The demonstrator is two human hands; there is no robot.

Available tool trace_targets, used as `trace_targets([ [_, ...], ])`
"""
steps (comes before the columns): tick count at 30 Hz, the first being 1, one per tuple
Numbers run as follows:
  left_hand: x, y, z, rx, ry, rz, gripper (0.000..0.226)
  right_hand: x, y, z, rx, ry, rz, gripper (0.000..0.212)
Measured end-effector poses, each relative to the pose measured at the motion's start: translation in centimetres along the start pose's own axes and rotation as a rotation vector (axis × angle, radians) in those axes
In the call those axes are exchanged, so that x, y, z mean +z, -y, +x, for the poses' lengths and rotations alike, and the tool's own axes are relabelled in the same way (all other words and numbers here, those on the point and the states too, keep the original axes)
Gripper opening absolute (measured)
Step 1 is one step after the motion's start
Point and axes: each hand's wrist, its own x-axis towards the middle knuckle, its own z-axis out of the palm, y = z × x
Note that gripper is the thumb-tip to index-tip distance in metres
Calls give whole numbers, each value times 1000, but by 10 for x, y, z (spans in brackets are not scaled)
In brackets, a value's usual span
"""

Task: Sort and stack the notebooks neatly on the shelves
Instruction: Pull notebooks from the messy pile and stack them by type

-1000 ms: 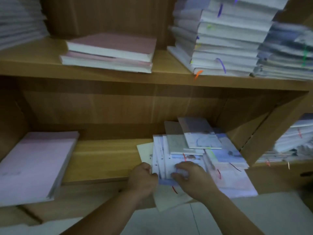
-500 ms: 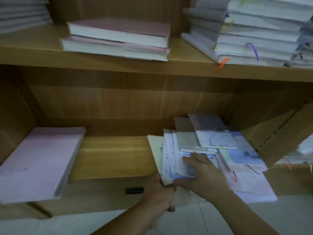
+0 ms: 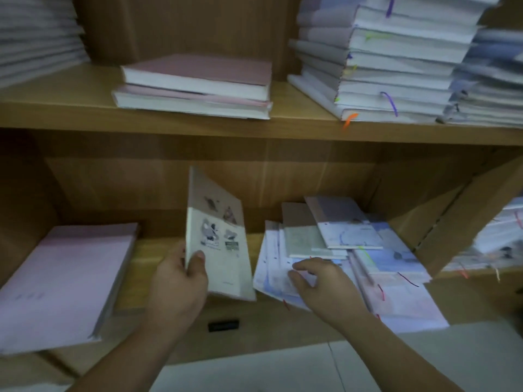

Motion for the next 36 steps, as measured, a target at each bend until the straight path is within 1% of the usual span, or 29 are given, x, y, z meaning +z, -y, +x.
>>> trace_targets([
  [2,-9,3,4,50,-44,42,23,0,11,3,46,49,75,42],
  [3,-16,6,7,75,-72,39,22,2,15,4,48,113,70,48],
  [5,-28,15,14,98,-115,-12,22,10,20,4,47,253,-11,44],
  [7,-41,25,19,60,-111,-73,24,12,27,4,36,306,-103,40],
  [9,-52,39,26,-7,-48,-7,30,9,34,1,39,318,-100,45],
  [12,-59,51,33,-62,71,297,44,2,38,-5,36,348,-25,46],
  [14,-54,45,27,-23,118,424,43,-5,38,-10,49,355,72,36],
  [16,-38,31,13,37,223,447,38,-15,28,-13,48,304,120,25],
  [18,-14,20,-2,64,352,353,23,-29,8,-12,77,244,84,22],
  [19,0,13,-9,71,426,313,13,-38,-6,-11,114,168,60,26],
  [20,17,9,-16,86,494,269,9,-49,-24,-12,179,52,43,27],
  [22,52,7,-29,127,579,217,13,-68,-66,-16,383,-218,-31,20],
  [23,71,4,-37,139,608,189,14,-76,-88,-21,516,-309,-96,33],
  [24,90,2,-45,130,651,149,14,-81,-107,-28,643,-337,-140,48],
  [25,109,1,-54,84,710,112,12,-82,-125,-35,769,-305,-139,61],
  [26,130,0,-67,15,773,65,10,-81,-139,-42,857,-244,-83,70],
  [27,148,-1,-79,-53,828,31,15,-79,-149,-48,906,-186,26,72],
  [28,166,-1,-90,-111,876,2,22,-78,-157,-52,921,-151,172,67],
  [29,184,1,-99,-171,916,-38,27,-77,-161,-55,928,-155,336,59],
  [30,199,-1,-108,-231,938,-98,28,-79,-163,-57,930,-186,483,51],
  [31,210,-4,-113,-305,934,-180,27,-81,-165,-58,925,-238,578,45],
  [32,220,-7,-115,-385,906,-272,24,-84,-168,-56,918,-278,618,41],
  [34,234,-14,-115,-503,787,-453,19,-91,-166,-54,894,-301,717,35],
  [36,241,-27,-112,-535,685,-559,15,-99,-161,-54,883,-295,824,33],
])
